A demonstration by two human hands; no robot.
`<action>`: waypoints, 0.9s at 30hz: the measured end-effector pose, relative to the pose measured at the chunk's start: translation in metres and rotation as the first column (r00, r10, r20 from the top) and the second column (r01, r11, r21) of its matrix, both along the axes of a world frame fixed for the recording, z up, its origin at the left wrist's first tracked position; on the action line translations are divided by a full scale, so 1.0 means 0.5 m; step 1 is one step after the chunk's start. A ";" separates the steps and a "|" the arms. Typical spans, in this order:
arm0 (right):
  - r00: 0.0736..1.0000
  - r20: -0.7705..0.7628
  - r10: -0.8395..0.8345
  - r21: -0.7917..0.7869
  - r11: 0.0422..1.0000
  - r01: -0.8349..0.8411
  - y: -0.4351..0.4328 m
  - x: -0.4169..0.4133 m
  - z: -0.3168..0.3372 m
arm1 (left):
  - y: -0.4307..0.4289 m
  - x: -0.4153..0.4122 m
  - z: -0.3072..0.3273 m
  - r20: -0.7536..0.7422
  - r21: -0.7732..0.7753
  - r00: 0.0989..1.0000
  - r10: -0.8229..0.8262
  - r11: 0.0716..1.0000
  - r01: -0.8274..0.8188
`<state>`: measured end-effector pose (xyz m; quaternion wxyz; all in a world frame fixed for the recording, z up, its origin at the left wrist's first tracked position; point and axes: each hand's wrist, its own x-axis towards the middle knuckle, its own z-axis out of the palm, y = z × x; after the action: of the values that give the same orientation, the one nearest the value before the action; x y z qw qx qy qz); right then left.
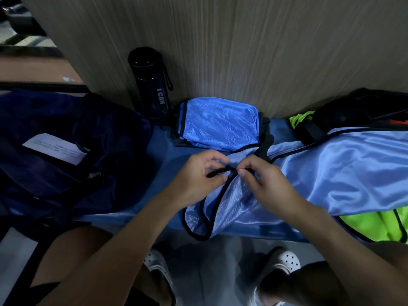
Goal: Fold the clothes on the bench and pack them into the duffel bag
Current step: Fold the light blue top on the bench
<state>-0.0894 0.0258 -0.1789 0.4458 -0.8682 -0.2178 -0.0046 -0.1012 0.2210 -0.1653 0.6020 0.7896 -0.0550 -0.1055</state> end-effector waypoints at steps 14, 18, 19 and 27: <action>0.994 -0.081 0.067 0.097 0.993 -0.059 0.009 -0.005 0.015 | 0.000 -0.012 0.007 0.038 -0.050 0.991 0.128 0.991 -0.126; 0.992 -0.106 0.068 0.137 0.989 -0.053 0.017 -0.004 0.021 | 0.002 -0.011 0.001 0.054 -0.063 0.992 0.110 0.992 -0.107; 0.995 -0.082 0.063 0.136 0.989 -0.052 0.017 -0.003 0.021 | 0.002 -0.011 -0.001 0.058 -0.064 0.992 0.109 0.992 -0.105; 0.996 -0.061 0.059 0.141 0.989 -0.050 0.020 0.007 0.015 | 0.006 -0.016 -0.005 0.055 -0.119 0.996 0.073 0.991 -0.066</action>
<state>-0.0857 0.0359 -0.1713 0.5124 -0.8282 -0.2259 0.0206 -0.1092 0.2239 -0.1679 0.6485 0.7573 -0.0513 -0.0577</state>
